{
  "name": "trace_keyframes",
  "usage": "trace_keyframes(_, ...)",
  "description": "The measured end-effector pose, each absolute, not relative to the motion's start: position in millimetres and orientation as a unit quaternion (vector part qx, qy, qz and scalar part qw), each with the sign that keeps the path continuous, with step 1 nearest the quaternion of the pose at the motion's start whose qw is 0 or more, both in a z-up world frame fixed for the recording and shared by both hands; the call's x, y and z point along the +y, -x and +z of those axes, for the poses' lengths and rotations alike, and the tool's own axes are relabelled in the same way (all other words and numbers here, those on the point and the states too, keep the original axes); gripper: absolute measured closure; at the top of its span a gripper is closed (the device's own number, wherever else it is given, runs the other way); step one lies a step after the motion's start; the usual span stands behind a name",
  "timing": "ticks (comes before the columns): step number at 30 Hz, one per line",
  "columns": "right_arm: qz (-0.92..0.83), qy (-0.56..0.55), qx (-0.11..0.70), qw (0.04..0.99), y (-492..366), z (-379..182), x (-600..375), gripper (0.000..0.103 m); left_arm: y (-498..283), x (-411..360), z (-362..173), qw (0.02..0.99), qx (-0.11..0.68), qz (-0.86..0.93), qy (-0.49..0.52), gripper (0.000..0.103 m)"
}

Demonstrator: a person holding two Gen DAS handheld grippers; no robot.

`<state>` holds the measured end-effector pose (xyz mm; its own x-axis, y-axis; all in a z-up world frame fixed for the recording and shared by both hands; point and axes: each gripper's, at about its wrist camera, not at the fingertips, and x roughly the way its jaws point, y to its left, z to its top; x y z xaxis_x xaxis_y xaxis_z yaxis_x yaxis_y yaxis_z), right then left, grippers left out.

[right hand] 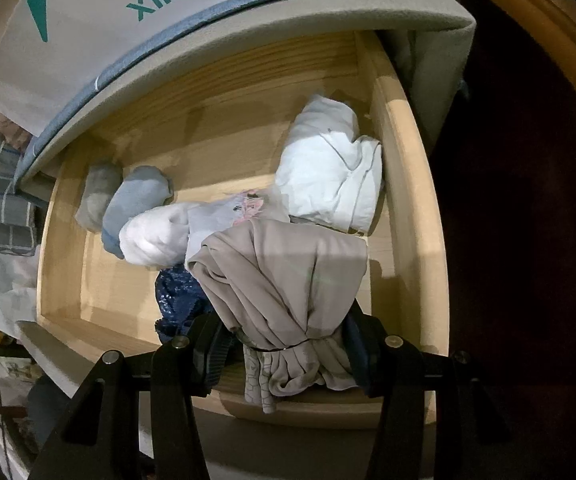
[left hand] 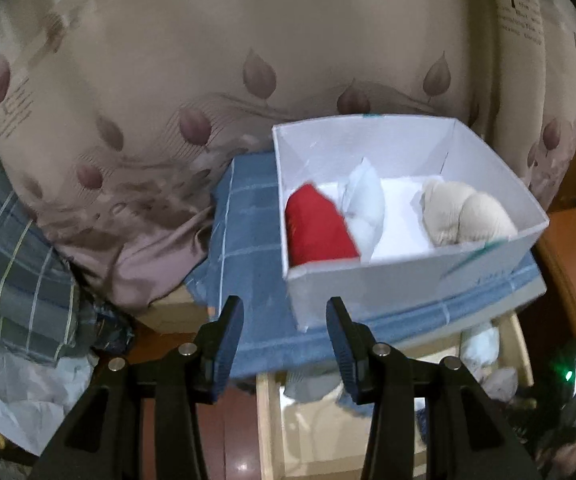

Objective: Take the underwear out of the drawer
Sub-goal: 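Carry the red underwear into the white shoe box and open the left tool, then move the left tool back over the drawer while the right tool lifts the grey-beige bundle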

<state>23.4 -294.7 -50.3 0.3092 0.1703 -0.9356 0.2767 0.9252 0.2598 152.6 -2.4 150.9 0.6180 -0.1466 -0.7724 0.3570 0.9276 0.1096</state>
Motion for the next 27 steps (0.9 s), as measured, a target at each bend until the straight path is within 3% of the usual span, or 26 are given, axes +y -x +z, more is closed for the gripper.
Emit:
trace_keyframes(11, -0.041, -0.185, 0.586, 0.788, -23.4, -50.0, -290.5, 0.056, -111.6, 20.5, 62.2, 0.864, 0.482, -0.119, -0.084, 0.059)
trace_keyframes(27, -0.052, -0.167, 0.580, 0.796, -23.4, -45.2, -284.3, 0.056, -77.2, 5.2, -14.6, 0.841, 0.529, -0.093, -0.069, 0.059)
